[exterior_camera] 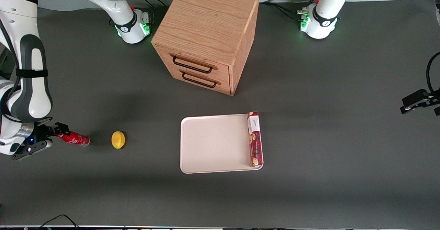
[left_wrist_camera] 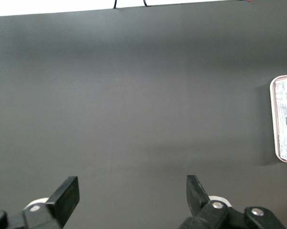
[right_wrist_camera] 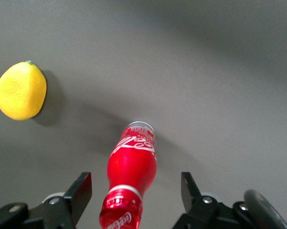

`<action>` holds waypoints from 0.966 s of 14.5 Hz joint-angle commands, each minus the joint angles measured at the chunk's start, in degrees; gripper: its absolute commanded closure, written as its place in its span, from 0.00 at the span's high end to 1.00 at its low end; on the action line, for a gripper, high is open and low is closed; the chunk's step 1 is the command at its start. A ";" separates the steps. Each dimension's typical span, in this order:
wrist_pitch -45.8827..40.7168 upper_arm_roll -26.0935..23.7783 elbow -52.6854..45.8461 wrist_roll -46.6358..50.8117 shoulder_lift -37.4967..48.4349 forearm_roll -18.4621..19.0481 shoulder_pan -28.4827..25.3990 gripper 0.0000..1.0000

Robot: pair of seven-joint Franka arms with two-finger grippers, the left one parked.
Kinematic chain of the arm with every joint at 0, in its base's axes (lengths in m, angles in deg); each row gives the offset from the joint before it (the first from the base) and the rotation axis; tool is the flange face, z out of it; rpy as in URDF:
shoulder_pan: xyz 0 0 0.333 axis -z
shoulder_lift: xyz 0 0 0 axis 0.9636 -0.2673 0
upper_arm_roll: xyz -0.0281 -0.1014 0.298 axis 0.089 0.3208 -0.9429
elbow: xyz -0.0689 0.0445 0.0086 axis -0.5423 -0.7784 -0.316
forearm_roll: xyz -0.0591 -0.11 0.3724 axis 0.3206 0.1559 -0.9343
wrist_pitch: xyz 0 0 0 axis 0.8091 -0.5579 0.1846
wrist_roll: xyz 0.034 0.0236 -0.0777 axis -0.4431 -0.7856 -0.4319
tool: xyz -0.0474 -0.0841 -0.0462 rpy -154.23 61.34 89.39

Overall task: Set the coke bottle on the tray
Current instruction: 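Close the right gripper around the bottle's body and lift it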

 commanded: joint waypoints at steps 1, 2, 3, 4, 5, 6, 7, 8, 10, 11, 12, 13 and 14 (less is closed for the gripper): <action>-0.03 0.61 2.63 0.78 2.44 -0.63 -0.92 0.46; -0.03 0.61 2.63 0.78 2.53 -0.63 -0.92 0.25; -0.03 0.61 2.63 0.78 2.61 -0.54 -0.92 0.10; -0.12 0.61 2.55 0.78 2.79 -0.54 -0.92 0.05; -0.12 0.61 2.55 0.78 2.96 -0.54 -0.92 0.04; -0.21 0.53 2.46 0.95 3.14 -0.54 -1.01 0.04; -0.21 0.53 2.46 0.96 3.75 -0.45 -1.18 0.04; -0.64 0.53 2.20 1.13 4.63 0.33 -1.53 0.04; -6.85 0.26 -0.42 4.71 7.61 3.22 -2.06 0.03; -10.54 -0.17 -2.53 6.21 9.36 4.37 -2.15 0.03; -14.58 -0.53 -5.25 7.80 10.77 5.08 -3.02 0.03; -19.41 -1.14 -8.67 9.90 11.66 5.61 -3.81 0.03; -23.89 -2.45 -12.79 12.18 11.75 6.05 -3.82 0.03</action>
